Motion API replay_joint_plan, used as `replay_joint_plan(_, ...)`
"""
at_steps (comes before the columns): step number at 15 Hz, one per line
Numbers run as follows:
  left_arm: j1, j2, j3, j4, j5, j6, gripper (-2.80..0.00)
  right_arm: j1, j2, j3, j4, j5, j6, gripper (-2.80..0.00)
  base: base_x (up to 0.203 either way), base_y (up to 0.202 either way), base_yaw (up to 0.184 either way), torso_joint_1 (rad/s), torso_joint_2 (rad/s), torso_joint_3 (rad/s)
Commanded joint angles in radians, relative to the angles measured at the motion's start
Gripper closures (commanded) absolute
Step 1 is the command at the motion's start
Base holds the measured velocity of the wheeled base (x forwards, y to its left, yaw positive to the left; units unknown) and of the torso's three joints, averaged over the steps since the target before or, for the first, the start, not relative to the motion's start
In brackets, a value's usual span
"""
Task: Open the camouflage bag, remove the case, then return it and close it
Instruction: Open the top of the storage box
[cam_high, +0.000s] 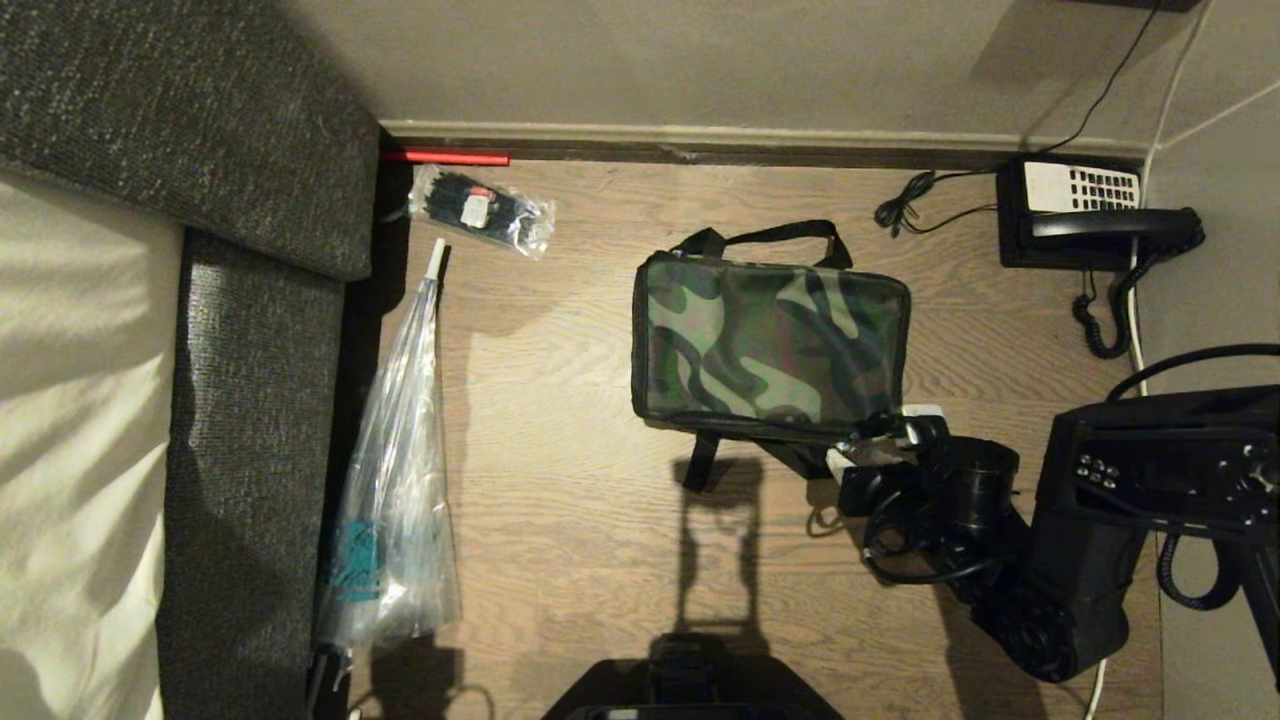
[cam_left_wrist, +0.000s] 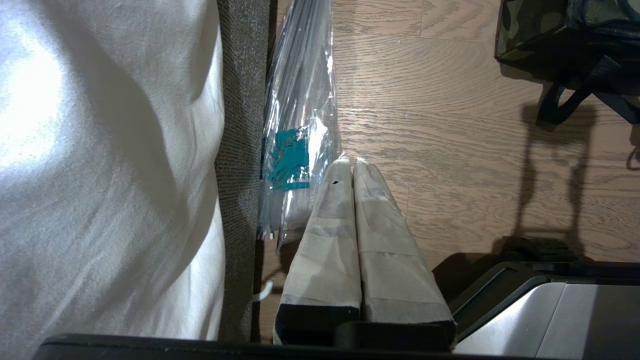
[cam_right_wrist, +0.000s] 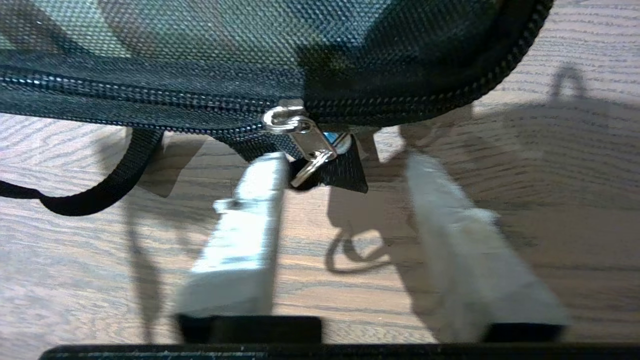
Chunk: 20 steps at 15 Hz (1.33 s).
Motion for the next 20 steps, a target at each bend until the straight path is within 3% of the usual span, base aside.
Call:
replay_joint_plan(1,0.0,0.0,0.0,0.0,0.0,0.0,0.0,-0.002,0.002,-0.003,-0.008,-0.002,0.0,0.0,0.0,0.0,0.0,0.0,0.0,0.0)
replay_joint_plan(20,0.0,0.0,0.0,0.0,0.0,0.0,0.0,-0.044,-0.089,0.048,-0.008,0.009,-0.046,0.0,0.0,0.0,0.0,0.0,0.0,0.0)
